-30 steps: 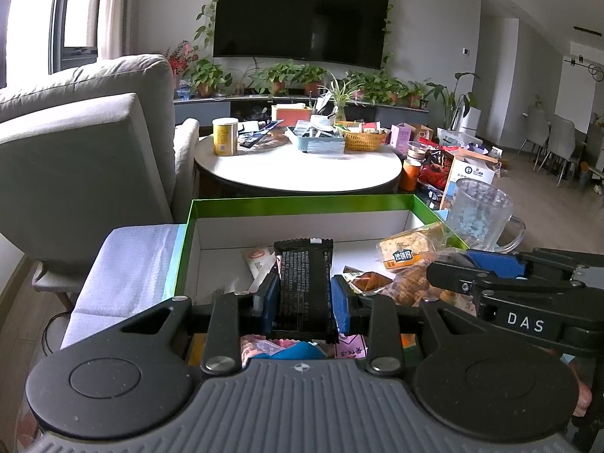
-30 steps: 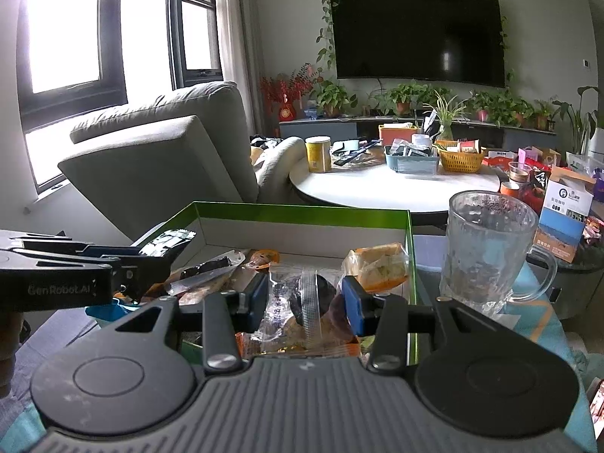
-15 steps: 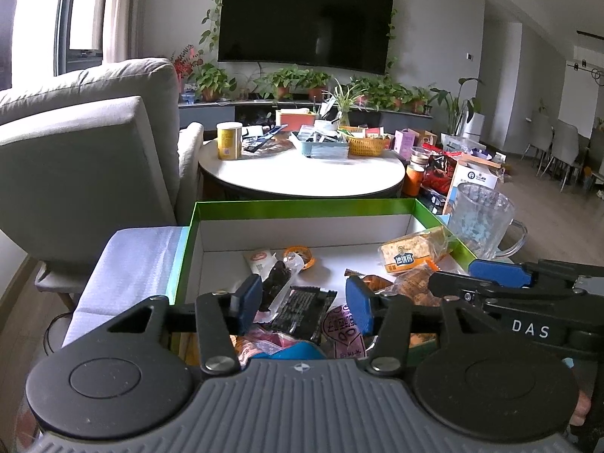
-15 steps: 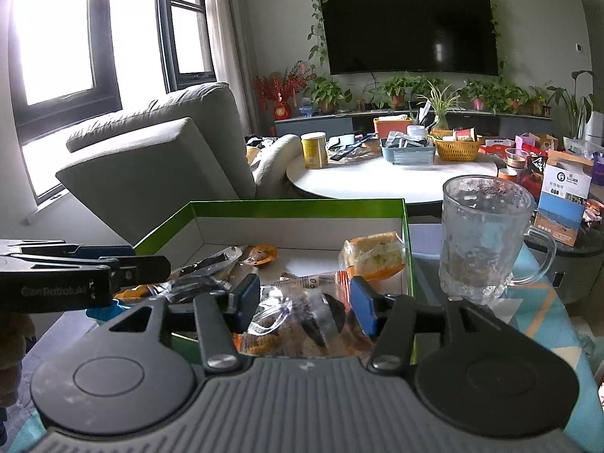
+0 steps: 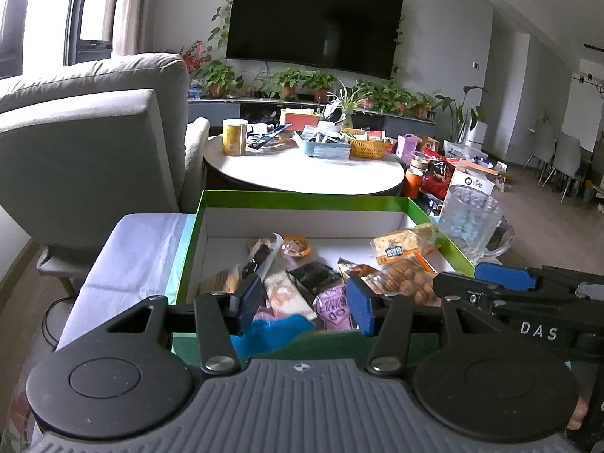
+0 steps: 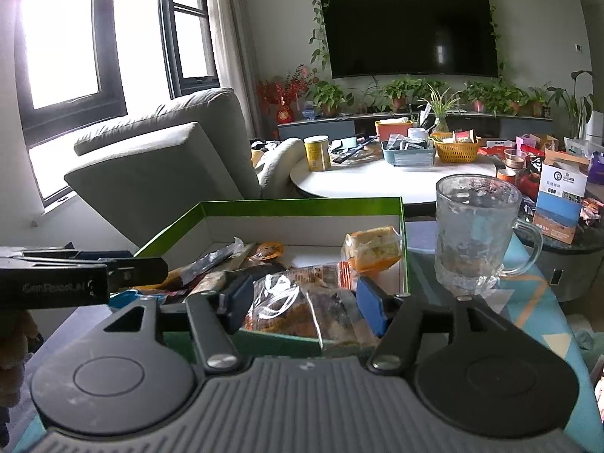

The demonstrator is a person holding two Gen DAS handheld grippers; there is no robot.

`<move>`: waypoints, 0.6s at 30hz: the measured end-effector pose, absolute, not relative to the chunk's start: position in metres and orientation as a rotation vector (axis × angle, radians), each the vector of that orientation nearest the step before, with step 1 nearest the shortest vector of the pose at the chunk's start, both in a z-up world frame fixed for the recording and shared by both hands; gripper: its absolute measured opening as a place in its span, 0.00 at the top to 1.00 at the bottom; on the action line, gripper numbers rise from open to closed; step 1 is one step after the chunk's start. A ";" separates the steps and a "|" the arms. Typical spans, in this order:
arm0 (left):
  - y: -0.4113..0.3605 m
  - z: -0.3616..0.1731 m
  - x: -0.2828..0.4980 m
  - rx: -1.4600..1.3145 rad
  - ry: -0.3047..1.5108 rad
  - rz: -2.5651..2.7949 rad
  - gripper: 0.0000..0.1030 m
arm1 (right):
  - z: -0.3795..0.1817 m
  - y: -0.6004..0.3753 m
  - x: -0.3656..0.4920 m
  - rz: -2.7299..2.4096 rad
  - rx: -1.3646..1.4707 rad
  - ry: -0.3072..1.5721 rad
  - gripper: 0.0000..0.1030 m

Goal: Organize snacks
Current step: 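Open both tools and lift them out of the green box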

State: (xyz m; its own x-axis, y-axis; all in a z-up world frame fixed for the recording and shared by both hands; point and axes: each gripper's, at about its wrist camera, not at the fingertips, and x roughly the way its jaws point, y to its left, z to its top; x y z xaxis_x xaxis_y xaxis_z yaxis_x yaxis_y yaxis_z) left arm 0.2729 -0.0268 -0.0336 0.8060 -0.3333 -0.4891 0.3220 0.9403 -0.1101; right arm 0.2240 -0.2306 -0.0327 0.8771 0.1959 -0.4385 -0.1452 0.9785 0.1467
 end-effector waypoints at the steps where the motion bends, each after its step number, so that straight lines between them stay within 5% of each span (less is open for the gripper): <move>1: -0.027 -0.033 0.268 -0.013 0.519 -0.346 0.54 | -0.032 -0.231 0.221 0.181 0.112 0.468 0.34; 18: -0.020 -0.017 0.193 0.005 0.428 -0.295 0.45 | -0.018 -0.229 0.164 0.180 0.127 0.452 0.25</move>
